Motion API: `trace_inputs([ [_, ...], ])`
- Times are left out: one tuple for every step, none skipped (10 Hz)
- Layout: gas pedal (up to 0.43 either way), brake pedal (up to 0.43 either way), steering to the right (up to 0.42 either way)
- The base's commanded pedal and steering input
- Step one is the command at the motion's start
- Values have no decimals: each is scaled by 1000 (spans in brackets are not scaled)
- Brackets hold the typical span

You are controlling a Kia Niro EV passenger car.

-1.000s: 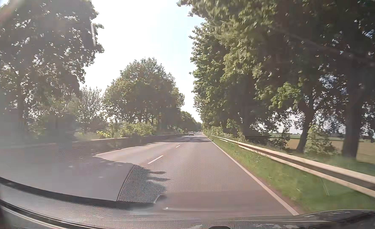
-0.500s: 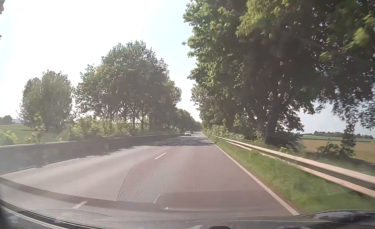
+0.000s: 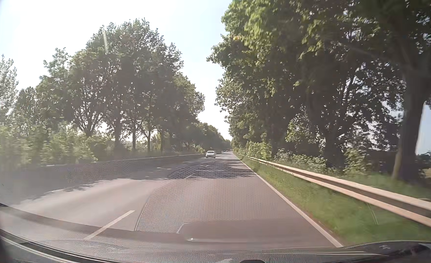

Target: Follow the waypoints while adhering to traffic rules and regulations

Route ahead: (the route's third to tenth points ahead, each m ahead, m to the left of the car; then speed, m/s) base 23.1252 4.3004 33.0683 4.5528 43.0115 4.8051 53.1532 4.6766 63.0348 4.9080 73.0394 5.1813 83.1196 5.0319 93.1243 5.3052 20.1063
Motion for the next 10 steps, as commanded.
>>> trace_inputs([
  [110,0,2],
  [118,0,2],
  [150,0,2],
  [157,0,2],
  [177,0,2],
  [189,0,2],
  [197,0,2],
  [197,0,2],
  [197,0,2],
  [209,0,2],
])
